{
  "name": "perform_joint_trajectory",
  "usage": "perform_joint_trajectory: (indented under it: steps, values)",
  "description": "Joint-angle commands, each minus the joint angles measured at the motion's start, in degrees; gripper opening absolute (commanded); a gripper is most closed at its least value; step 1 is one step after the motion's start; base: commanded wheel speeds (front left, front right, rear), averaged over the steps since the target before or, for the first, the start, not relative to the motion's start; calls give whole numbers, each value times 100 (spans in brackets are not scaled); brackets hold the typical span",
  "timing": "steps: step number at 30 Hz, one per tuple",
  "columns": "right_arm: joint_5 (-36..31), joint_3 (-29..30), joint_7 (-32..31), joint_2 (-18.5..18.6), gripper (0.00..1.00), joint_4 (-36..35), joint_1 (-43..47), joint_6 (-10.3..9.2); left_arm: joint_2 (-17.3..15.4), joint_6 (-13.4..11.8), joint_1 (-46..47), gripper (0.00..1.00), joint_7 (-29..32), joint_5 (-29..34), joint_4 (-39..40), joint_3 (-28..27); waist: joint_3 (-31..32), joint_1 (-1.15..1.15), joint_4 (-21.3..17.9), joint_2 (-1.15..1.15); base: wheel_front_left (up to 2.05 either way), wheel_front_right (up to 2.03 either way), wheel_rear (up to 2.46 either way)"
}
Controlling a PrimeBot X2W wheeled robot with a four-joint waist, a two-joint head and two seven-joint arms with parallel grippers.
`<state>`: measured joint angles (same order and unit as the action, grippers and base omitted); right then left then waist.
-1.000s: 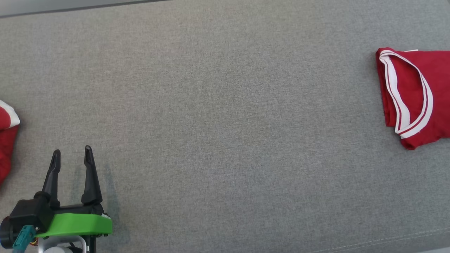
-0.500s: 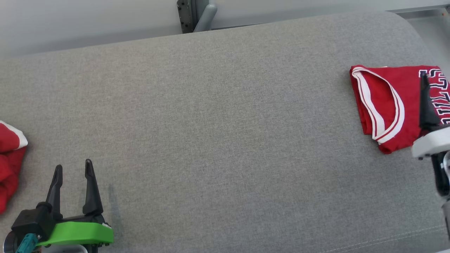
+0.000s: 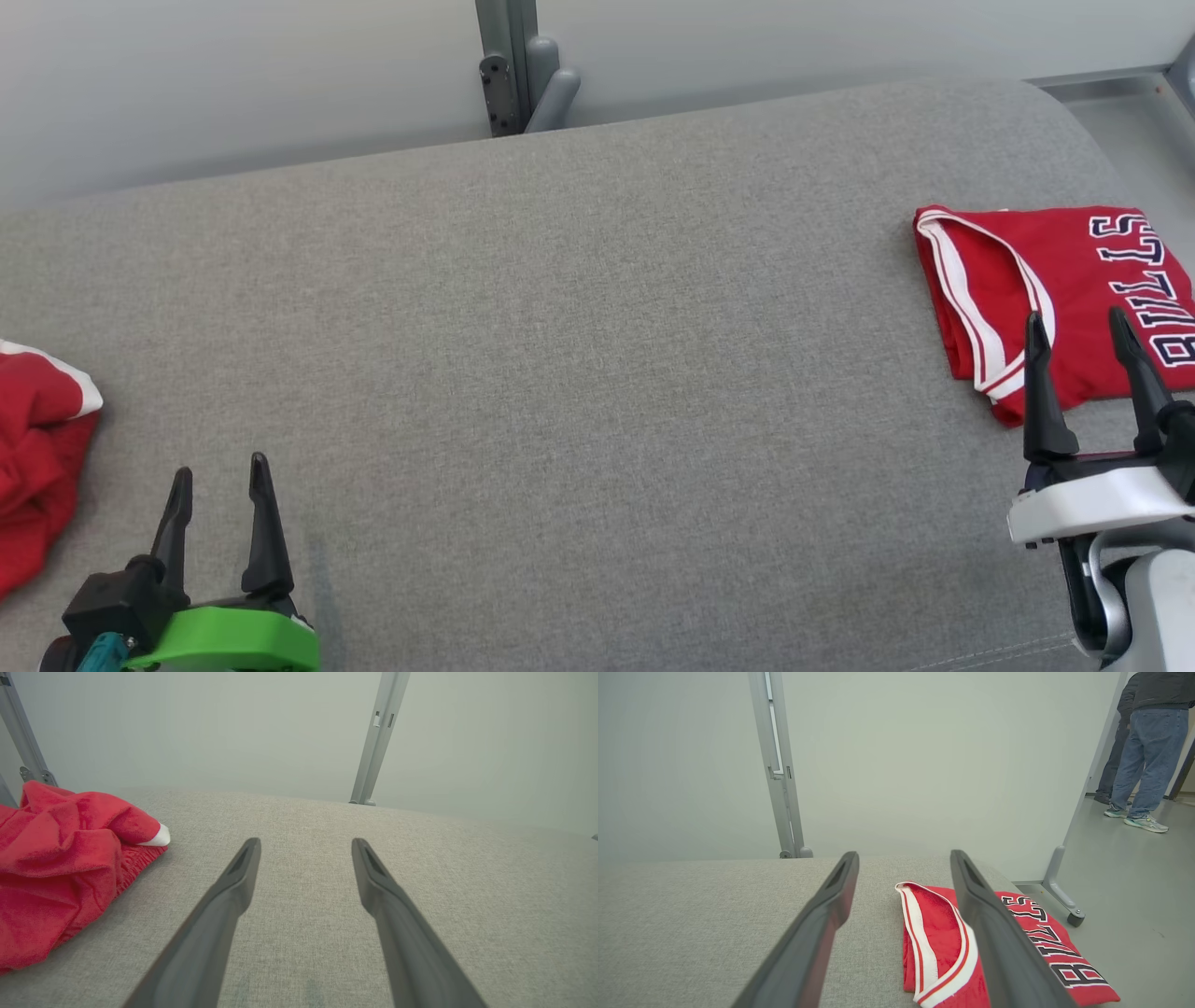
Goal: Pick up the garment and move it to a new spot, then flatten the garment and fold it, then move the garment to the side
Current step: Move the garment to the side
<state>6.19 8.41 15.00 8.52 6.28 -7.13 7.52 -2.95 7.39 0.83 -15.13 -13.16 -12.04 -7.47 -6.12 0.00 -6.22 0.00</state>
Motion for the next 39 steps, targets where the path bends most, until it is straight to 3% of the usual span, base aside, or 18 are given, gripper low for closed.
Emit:
perform_joint_trajectory:
  steps: [1, 14, 26, 39]
  values:
    - [-61, 30, 20, -32, 100, -58, 124, -7, -1, 11, -102, 100, 2, -18, -45, 9, 196, 0, 25, 0, 0, 0, 0]
    - [-234, -44, 20, -457, 100, -22, 753, -6, -3, 11, -292, 100, 2, -140, -254, 169, 622, 0, 281, 0, 0, 0, 0]
    - [-174, -234, 19, -533, 100, 474, 929, -6, -4, 11, -223, 100, 2, -42, -397, 192, 625, 0, 317, 0, 0, 0, 0]
    - [-34, -286, 19, -558, 100, 501, 1008, -6, -3, -10, -252, 100, 2, -137, -380, 133, 612, 0, 374, 0, 0, 0, 0]
